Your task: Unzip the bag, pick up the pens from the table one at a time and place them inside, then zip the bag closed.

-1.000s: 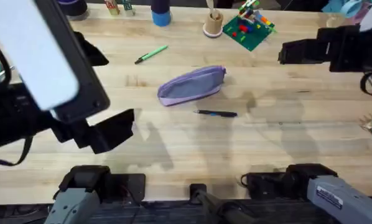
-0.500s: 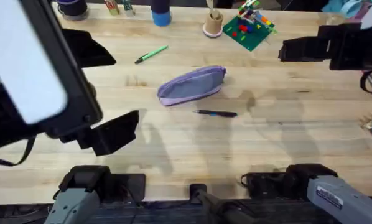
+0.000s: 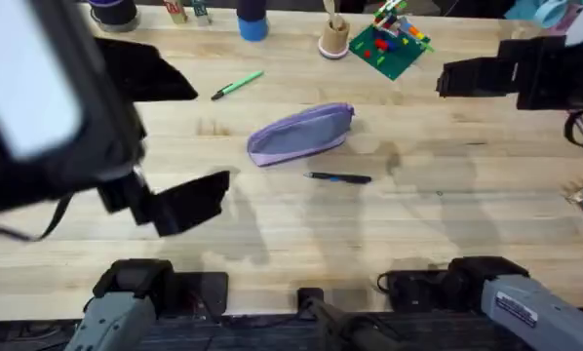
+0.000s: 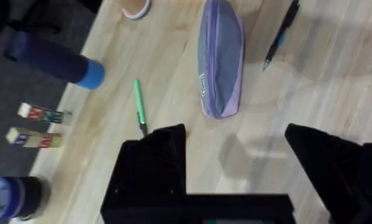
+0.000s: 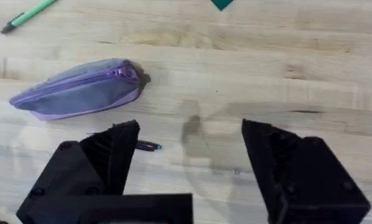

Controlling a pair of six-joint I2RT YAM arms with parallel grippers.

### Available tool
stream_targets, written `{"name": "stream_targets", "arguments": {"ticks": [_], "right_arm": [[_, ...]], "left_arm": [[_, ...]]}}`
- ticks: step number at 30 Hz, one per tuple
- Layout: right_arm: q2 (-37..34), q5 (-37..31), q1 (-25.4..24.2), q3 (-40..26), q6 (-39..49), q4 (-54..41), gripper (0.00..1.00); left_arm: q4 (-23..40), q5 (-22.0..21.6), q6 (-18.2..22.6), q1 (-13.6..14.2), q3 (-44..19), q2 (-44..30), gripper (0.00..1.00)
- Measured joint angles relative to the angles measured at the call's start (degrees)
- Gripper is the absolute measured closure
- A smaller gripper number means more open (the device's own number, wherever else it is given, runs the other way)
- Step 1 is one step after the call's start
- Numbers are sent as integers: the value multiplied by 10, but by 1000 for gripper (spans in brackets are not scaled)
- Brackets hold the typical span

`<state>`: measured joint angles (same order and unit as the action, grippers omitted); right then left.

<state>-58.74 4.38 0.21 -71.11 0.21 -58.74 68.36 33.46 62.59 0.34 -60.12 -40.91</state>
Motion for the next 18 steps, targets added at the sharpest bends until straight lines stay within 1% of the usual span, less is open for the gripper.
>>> {"name": "stream_targets", "arguments": {"ticks": [8,11,14,18], "right_arm": [[0,0,0,0,0,0,5],[0,0,0,0,0,0,6],[0,0,0,0,0,1,5],[0,0,0,0,0,4,5]], "left_arm": [[-8,21,0,0,0,-145,7],[-14,29,9,0,0,-197,8],[-31,33,22,0,0,-243,7],[-72,37,31,0,0,-303,7]]}}
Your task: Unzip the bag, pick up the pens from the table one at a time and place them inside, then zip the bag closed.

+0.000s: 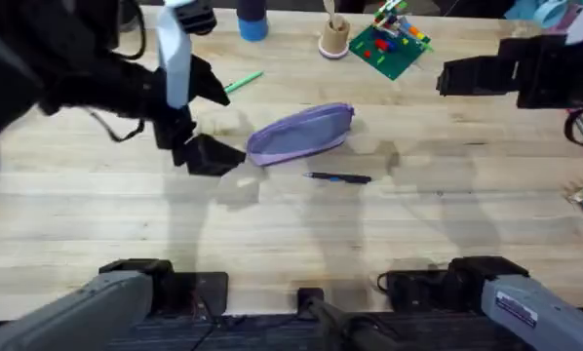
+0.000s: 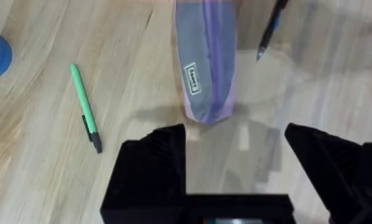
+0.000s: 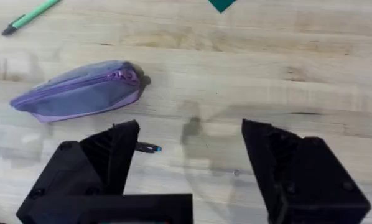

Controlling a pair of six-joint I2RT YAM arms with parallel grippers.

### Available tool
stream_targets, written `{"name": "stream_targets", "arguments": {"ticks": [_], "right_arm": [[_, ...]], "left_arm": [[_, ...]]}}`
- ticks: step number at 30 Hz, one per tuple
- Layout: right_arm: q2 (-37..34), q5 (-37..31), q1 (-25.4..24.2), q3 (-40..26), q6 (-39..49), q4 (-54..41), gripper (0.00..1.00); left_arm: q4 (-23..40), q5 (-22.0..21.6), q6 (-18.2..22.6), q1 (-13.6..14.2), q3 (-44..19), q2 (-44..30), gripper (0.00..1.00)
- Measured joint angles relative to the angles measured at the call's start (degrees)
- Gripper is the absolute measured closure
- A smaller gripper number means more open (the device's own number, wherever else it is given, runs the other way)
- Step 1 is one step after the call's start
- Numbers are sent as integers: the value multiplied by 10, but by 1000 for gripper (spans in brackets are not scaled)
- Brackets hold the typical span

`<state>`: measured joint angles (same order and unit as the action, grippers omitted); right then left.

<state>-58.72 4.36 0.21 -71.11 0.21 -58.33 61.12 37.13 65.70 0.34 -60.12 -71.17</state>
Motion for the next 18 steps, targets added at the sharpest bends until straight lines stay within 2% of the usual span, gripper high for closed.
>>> {"name": "stream_targets", "arguments": {"ticks": [8,18], "right_arm": [[0,0,0,0,0,0,6],[0,0,0,0,0,0,6]], "left_arm": [[-77,36,4,0,0,-96,8],[-103,75,4,0,0,-187,6]]}}
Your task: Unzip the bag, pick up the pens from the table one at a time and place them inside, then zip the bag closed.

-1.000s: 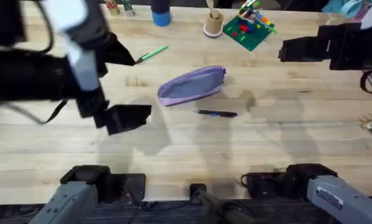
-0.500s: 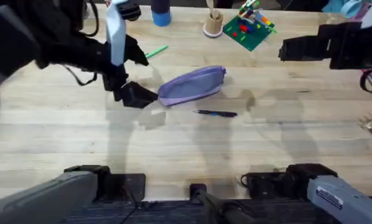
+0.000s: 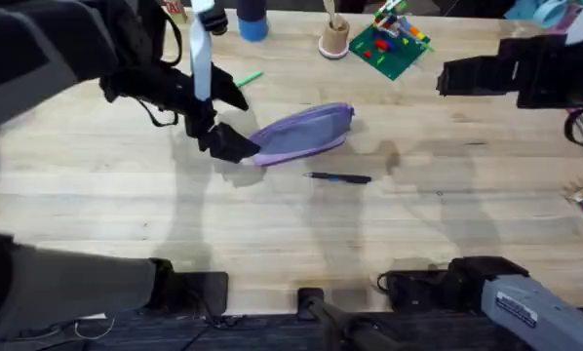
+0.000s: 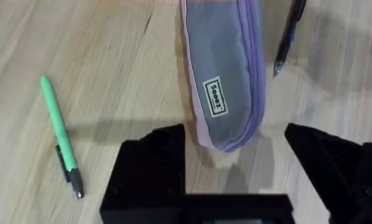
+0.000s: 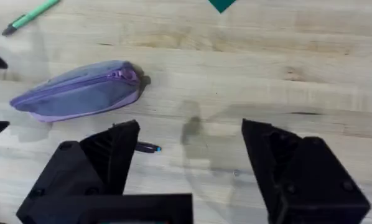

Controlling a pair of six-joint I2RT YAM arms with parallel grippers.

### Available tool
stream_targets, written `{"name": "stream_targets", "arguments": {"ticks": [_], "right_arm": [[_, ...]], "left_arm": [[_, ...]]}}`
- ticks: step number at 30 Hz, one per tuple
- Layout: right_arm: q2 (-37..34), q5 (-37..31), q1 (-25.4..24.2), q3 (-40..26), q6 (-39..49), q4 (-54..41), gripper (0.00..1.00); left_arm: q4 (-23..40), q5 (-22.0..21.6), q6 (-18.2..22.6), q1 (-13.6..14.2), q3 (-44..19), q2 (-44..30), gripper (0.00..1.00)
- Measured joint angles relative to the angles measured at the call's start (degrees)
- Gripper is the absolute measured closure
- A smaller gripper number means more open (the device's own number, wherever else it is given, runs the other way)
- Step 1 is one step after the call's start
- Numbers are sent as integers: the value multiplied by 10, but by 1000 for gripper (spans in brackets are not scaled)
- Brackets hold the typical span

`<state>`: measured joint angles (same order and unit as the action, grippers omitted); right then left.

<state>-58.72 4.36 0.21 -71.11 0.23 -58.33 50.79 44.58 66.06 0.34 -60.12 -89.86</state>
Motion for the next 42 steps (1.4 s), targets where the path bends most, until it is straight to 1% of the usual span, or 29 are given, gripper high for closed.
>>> {"name": "stream_targets", "arguments": {"ticks": [8,12,18,19,21,23,25,26,28,29,30,37,40,42], "right_arm": [[0,0,0,0,0,0,5],[0,0,0,0,0,0,6],[0,0,0,0,0,0,6],[0,0,0,0,0,0,6],[0,0,0,0,0,0,6],[0,0,0,0,0,0,6],[0,0,0,0,0,0,6],[0,0,0,0,0,0,6],[0,0,0,0,0,0,6],[0,0,0,0,0,0,6],[0,0,0,0,0,0,6],[0,3,0,0,0,0,6],[0,22,0,0,4,2,5],[-1,45,0,0,29,10,6]], "left_arm": [[-25,54,0,0,0,-59,7],[-31,64,0,5,0,-74,7],[-37,67,0,24,0,-77,5],[-38,67,0,26,0,-77,18],[-40,66,0,31,0,-77,98],[-40,65,0,34,0,-77,232],[-40,62,0,35,0,-77,479],[-40,62,0,34,0,-77,646],[-43,60,2,34,0,-77,914],[-45,58,3,35,0,-77,944],[-45,56,4,36,0,-77,953],[-45,55,4,36,0,-77,956],[-45,55,4,36,0,-77,956],[-45,55,3,36,0,-77,956]]}}
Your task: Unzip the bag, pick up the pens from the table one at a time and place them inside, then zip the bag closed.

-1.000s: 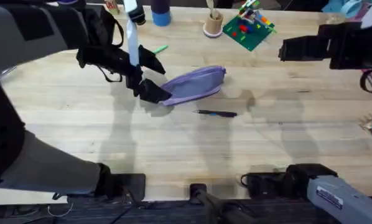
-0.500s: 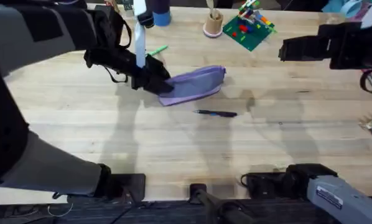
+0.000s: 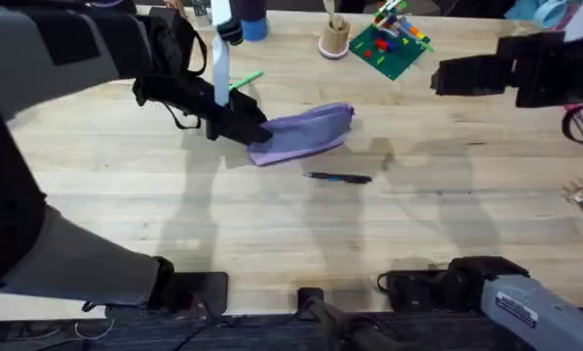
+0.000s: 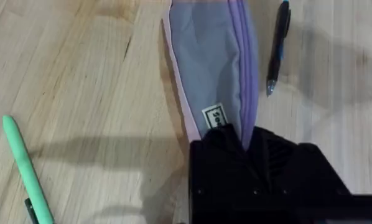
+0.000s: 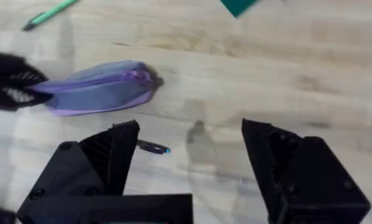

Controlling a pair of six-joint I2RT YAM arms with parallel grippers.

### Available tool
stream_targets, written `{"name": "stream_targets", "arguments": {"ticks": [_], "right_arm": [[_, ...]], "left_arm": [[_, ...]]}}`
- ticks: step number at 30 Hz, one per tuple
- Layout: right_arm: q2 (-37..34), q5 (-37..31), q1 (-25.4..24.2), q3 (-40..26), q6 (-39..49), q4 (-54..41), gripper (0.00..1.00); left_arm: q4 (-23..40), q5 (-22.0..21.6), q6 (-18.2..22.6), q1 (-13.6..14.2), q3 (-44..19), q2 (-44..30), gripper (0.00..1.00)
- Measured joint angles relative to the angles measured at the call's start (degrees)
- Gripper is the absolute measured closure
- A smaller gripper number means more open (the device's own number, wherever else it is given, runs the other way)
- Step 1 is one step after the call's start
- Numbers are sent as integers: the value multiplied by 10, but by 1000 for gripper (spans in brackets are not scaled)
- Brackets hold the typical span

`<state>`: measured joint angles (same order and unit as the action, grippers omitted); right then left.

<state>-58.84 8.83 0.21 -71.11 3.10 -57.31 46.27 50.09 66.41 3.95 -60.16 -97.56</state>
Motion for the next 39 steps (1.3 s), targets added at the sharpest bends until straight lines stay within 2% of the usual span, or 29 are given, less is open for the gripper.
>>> {"name": "stream_targets", "arguments": {"ticks": [11,15,17,21,26,31,39], "right_arm": [[-36,154,0,0,227,24,7],[-42,143,0,0,311,64,6],[-42,98,0,0,365,67,6],[-42,70,0,0,390,73,6],[-43,90,-6,0,418,114,7],[-67,177,-69,-1,439,126,7],[-137,414,-218,-1,546,87,7]], "left_arm": [[-3,-1,0,0,0,0,958],[-3,-1,0,0,0,0,958],[-3,-2,0,0,0,0,958],[-3,-2,0,0,0,0,958],[-6,-2,0,0,0,0,958],[-12,-2,-2,0,0,0,958],[-17,-3,-2,0,0,0,958]]}}
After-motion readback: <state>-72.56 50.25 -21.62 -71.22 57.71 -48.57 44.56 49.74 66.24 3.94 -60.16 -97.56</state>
